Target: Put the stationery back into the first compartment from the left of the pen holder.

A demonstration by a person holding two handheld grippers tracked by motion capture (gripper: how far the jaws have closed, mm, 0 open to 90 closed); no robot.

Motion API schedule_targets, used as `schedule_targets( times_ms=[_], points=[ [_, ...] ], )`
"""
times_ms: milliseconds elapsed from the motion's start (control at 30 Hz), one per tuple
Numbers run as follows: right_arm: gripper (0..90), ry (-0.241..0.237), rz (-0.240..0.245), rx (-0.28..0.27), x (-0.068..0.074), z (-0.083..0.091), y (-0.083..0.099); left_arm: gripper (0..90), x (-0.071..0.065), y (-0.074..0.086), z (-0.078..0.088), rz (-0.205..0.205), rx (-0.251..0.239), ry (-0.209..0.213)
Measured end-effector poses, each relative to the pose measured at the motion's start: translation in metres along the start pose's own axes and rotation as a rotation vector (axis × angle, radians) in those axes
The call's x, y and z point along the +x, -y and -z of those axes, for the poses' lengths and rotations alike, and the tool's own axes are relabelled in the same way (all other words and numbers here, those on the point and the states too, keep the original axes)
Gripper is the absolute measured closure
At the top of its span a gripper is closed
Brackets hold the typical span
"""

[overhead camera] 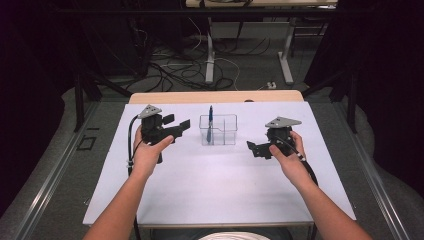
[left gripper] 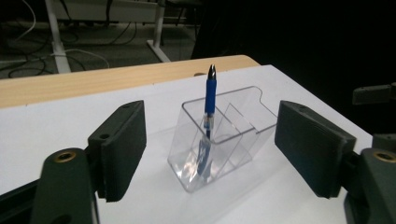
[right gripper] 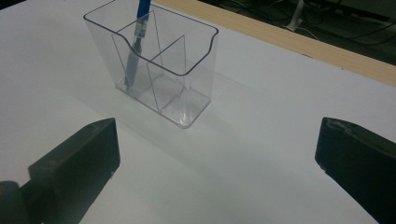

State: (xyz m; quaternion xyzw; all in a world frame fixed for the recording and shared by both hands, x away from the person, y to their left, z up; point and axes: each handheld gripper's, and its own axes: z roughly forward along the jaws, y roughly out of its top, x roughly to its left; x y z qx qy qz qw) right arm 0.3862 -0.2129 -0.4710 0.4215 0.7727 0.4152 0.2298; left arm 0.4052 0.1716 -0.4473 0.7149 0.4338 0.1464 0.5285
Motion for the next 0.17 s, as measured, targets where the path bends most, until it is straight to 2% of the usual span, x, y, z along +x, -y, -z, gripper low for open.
schedule_targets(
  times_ms=[167],
  points=[
    [0.0, -0.003, -0.043, -0.007, -0.008, 0.005, 0.004, 14.0, 0.002, 0.009, 0.013, -0.011, -0.008, -0.021]
  ],
)
